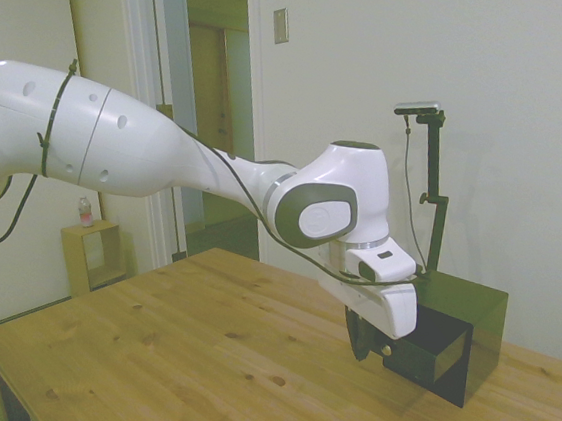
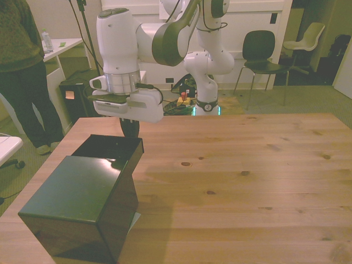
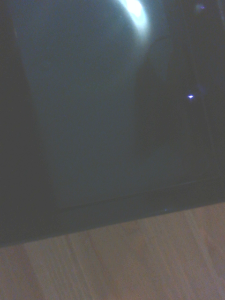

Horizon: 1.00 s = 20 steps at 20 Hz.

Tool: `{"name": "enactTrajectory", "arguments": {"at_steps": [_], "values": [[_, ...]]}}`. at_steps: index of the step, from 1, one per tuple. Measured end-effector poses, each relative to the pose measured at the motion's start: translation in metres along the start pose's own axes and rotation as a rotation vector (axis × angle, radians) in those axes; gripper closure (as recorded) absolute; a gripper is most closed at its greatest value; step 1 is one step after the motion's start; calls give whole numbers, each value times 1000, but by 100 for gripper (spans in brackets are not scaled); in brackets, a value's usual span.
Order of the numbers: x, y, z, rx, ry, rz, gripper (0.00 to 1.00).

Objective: Close the top drawer

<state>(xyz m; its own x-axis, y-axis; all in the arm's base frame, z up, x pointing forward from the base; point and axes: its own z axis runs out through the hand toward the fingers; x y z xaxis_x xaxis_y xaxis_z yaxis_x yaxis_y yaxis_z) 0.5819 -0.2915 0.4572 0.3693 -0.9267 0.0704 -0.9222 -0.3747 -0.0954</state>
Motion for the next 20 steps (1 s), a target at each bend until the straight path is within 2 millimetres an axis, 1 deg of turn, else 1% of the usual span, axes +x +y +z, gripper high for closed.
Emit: {"name": "enactTrajectory", "arguments": {"at_steps": [3, 7, 13, 20], "values": [[4, -6, -3, -2, 0, 5, 100], [8, -10, -6, -3, -2, 12, 100], [27, -15, -13, 8, 1, 37, 100], [47, -31, -13, 1, 9, 54, 100]]}}
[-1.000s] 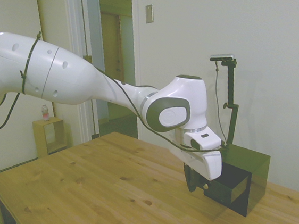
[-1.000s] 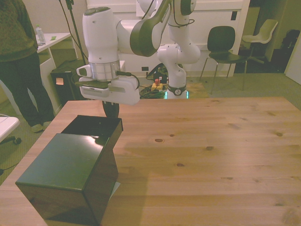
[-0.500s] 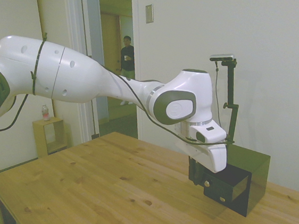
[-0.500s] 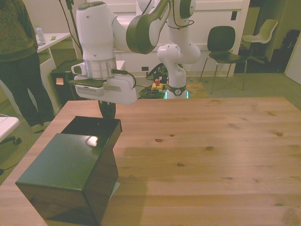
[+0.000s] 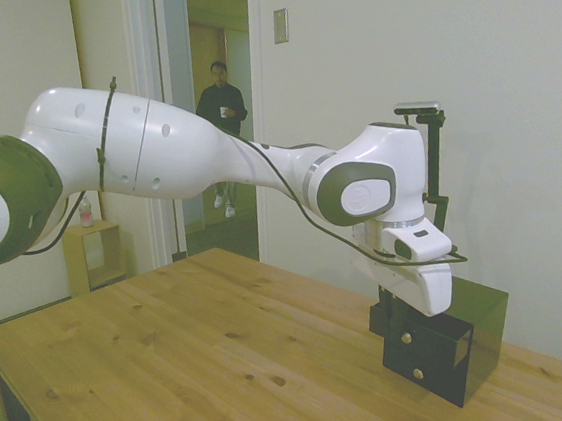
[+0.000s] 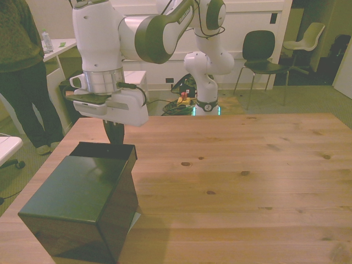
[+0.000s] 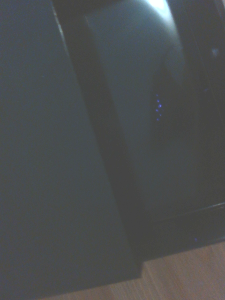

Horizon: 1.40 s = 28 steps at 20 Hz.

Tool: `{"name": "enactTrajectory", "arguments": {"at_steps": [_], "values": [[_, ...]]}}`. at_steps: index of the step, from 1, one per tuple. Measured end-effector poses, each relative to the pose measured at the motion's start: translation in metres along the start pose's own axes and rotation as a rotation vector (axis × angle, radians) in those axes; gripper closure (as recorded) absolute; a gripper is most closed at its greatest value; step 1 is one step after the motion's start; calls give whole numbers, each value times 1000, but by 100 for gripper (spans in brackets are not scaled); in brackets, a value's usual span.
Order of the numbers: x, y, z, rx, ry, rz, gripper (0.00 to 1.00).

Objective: Close the top drawer

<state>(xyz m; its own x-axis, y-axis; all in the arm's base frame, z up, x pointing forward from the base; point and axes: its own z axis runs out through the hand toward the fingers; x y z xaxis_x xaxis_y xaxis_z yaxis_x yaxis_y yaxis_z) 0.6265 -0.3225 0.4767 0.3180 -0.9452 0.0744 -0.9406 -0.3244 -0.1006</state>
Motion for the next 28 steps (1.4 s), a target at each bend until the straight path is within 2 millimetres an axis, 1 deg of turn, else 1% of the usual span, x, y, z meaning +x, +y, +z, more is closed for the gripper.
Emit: {"name": "enactTrajectory", "arguments": {"at_steps": [6, 14, 20, 25, 28], "values": [[9, -19, -3, -4, 9, -3, 100], [18, -42, 0, -7, 35, -24, 100], [19, -49, 2, -13, 54, -38, 100], [18, -50, 4, -19, 57, -46, 100], [12, -52, 11, -28, 43, -57, 100]]}}
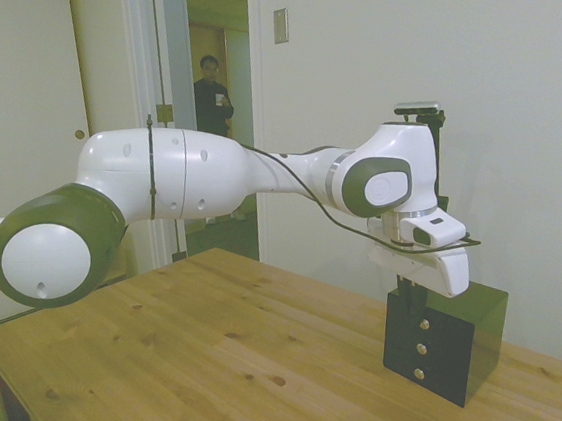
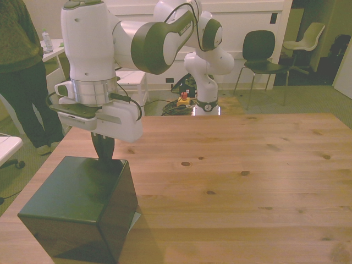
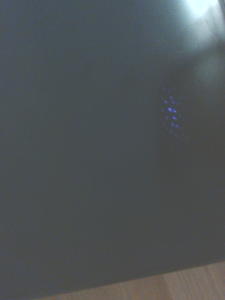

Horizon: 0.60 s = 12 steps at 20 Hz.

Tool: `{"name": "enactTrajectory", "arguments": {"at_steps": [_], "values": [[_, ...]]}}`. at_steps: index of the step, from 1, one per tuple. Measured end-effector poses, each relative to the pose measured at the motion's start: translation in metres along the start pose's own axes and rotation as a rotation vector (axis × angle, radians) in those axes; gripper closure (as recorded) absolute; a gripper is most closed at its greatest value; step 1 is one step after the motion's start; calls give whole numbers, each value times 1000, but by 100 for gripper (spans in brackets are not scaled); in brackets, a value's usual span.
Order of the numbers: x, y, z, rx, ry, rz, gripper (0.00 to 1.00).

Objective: Close the top drawer

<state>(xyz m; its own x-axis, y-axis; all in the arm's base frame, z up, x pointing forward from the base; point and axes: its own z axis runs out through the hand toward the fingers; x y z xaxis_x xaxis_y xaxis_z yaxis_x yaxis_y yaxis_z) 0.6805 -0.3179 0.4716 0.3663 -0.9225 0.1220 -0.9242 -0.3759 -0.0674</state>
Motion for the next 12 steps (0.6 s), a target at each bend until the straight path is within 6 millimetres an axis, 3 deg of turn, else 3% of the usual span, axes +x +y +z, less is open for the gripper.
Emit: {"name": "enactTrajectory", "arguments": {"at_steps": [4, 11, 12], "values": [[-24, 0, 9, -2, -28, -22, 100], [-87, 19, -21, 14, -86, -72, 100], [-96, 24, -26, 13, -95, -80, 0]]}}
